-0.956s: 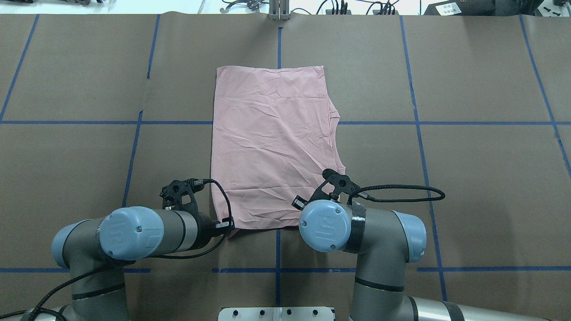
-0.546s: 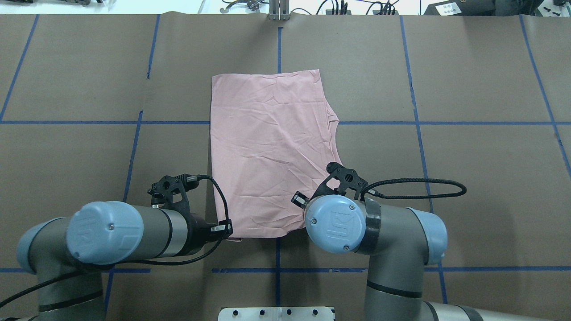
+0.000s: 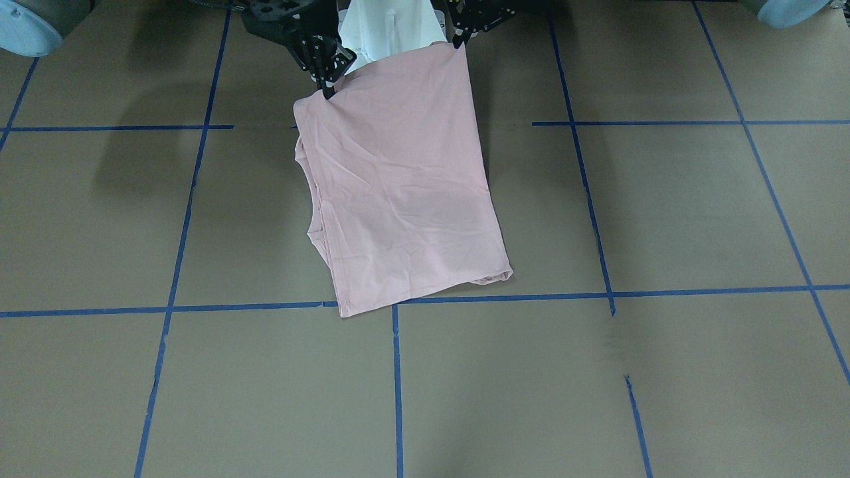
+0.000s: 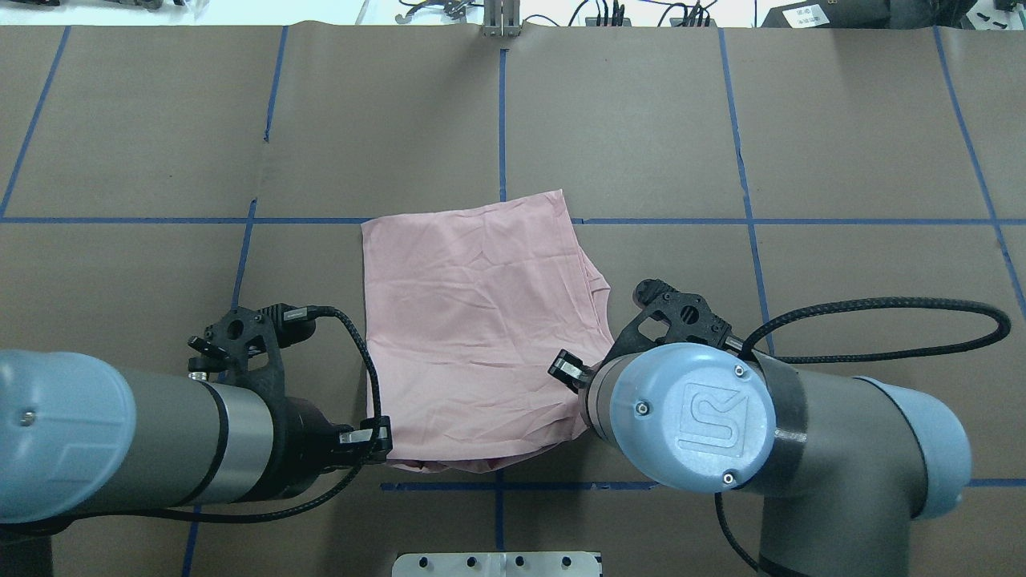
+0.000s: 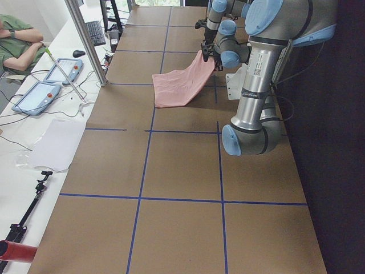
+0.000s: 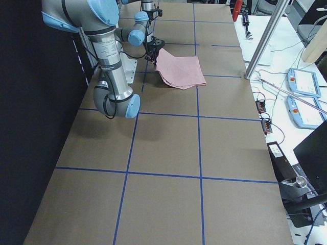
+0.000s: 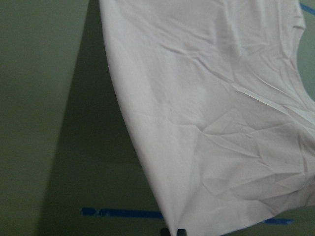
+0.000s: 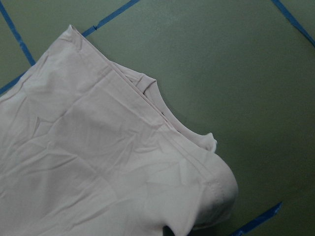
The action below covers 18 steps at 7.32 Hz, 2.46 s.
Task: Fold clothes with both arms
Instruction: 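Lift the near edge with both grippers and fold it away from the robot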
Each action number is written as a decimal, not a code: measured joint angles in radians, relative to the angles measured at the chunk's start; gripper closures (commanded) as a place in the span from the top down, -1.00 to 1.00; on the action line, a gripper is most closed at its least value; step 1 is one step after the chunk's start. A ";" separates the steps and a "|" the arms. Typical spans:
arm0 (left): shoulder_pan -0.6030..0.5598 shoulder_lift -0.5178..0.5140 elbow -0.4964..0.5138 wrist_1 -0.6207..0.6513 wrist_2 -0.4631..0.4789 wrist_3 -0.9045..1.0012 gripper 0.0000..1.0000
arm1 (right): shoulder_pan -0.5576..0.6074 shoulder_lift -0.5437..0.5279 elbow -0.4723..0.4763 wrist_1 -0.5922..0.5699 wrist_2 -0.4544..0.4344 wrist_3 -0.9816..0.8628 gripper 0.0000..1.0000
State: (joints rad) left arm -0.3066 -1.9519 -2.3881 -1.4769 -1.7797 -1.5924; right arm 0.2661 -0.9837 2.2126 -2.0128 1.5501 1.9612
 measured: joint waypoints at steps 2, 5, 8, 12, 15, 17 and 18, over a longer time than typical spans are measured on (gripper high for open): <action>-0.080 -0.024 0.076 0.008 -0.006 0.093 -1.00 | 0.056 0.059 -0.127 0.070 -0.003 -0.049 -1.00; -0.187 -0.051 0.255 -0.089 -0.009 0.194 -1.00 | 0.156 0.125 -0.397 0.296 0.001 -0.114 -1.00; -0.228 -0.053 0.432 -0.230 -0.007 0.232 -1.00 | 0.185 0.166 -0.576 0.428 -0.001 -0.151 -1.00; -0.258 -0.055 0.617 -0.395 -0.005 0.250 -1.00 | 0.204 0.199 -0.714 0.511 -0.004 -0.166 -1.00; -0.266 -0.059 0.649 -0.425 -0.007 0.255 1.00 | 0.207 0.202 -0.734 0.516 -0.005 -0.196 1.00; -0.294 -0.057 0.626 -0.424 -0.024 0.353 1.00 | 0.209 0.223 -0.734 0.513 0.000 -0.290 1.00; -0.335 -0.051 0.607 -0.423 -0.069 0.424 1.00 | 0.209 0.239 -0.732 0.509 0.005 -0.345 1.00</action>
State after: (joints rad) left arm -0.6414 -2.0026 -1.7808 -1.9003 -1.8483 -1.1682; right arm 0.4752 -0.7448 1.4807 -1.5036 1.5552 1.6161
